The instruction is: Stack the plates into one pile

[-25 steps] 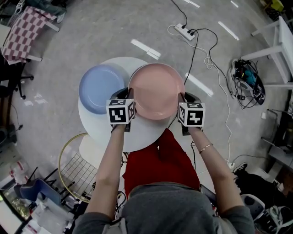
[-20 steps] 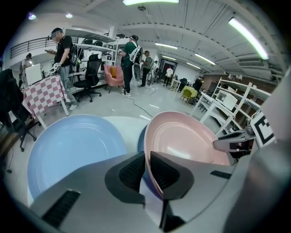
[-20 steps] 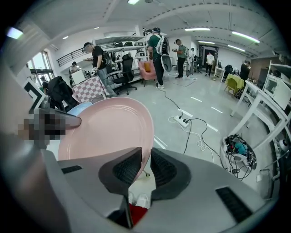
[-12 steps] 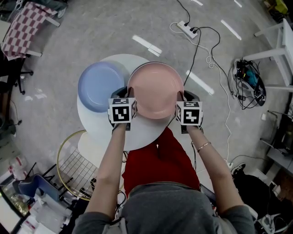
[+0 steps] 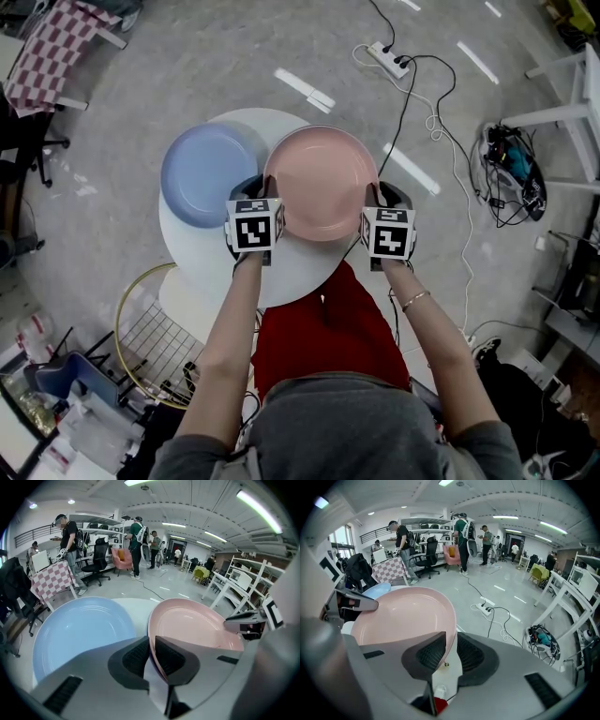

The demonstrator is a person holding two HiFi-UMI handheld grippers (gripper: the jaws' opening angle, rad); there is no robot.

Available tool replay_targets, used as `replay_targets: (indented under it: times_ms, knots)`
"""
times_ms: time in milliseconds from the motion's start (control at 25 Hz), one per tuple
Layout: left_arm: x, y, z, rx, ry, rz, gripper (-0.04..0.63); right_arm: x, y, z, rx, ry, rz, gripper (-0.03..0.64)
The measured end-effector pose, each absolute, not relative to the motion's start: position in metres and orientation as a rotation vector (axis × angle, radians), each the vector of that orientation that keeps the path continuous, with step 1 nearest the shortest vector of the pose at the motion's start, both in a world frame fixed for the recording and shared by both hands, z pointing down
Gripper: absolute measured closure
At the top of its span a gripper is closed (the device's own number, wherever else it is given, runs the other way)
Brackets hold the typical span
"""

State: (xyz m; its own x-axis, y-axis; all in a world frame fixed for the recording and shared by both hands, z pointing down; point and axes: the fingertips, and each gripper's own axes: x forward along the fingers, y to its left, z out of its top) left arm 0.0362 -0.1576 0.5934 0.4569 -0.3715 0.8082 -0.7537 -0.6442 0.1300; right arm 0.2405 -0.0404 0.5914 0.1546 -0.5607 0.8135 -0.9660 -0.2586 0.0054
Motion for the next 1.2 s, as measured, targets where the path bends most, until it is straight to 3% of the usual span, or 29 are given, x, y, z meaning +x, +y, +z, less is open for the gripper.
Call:
replay_targets:
  times_ms: [680,1200]
  knots:
    - [0.019,-0.166,0.562,2.247,-1.128,0.918,0.525,0.252,-0.060,0.553,1.940,-1.538,0.820,0.538]
    - [-0.115,-0.159,0.531,2.045,-1.440,0.756,0.506,0.091,-0.149,0.504,1.539,-2.016,0.651,0.538]
